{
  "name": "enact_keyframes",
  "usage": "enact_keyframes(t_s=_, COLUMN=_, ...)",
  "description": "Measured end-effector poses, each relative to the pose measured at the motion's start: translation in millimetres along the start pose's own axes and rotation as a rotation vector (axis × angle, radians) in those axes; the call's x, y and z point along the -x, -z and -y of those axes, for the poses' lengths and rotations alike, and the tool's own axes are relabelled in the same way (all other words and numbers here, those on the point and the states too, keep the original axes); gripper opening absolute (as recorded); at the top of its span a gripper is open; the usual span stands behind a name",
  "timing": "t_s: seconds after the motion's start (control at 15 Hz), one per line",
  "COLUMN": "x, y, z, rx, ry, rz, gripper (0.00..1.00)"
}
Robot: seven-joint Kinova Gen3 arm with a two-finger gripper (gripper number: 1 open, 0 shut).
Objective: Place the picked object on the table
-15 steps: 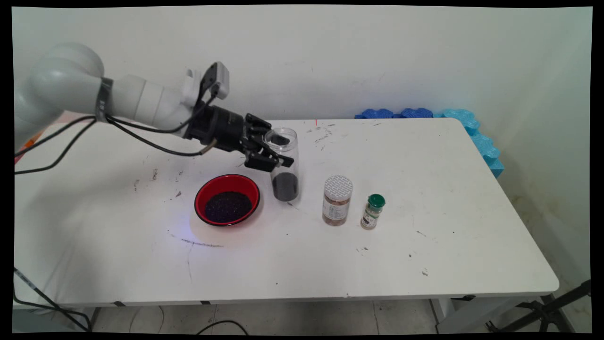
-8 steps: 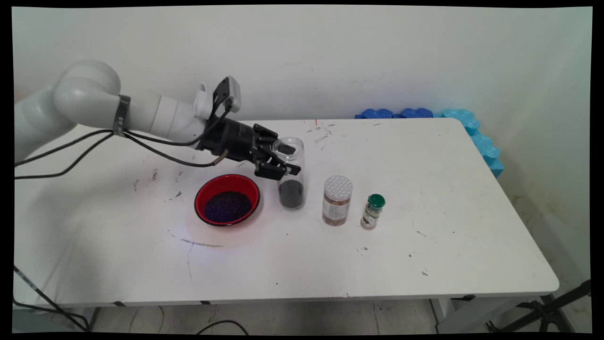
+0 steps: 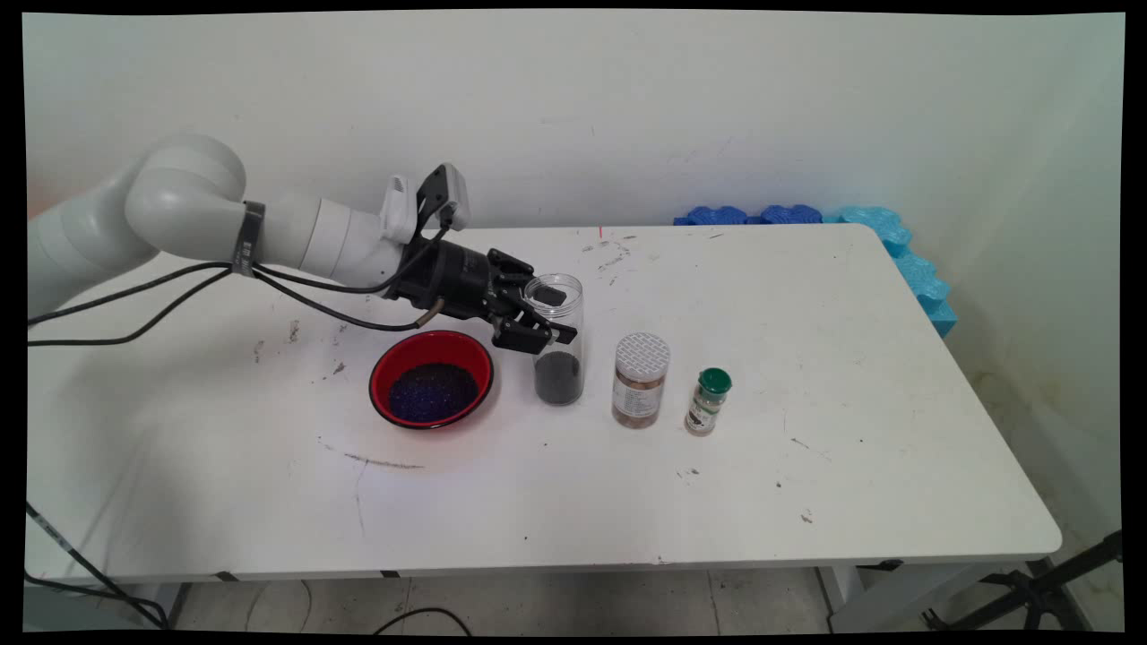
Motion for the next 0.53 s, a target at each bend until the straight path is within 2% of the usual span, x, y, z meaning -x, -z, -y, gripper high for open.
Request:
enact_keyframes(t_s=0.33, x=3.3, y=-3.6, z=-0.4, rx=0.000, ry=0.012, rz=0.003, gripper=0.00)
enact_keyframes(t_s=0.4, x=4.4, y=-4.0, z=-0.4, rx=-0.001, ry=0.019, rz=0.006, gripper=1.00)
enact_keyframes(t_s=0.53, x=5.4, y=-4.4, z=-0.3, rx=-0.004, ry=0.032, rz=0.010, gripper=1.00)
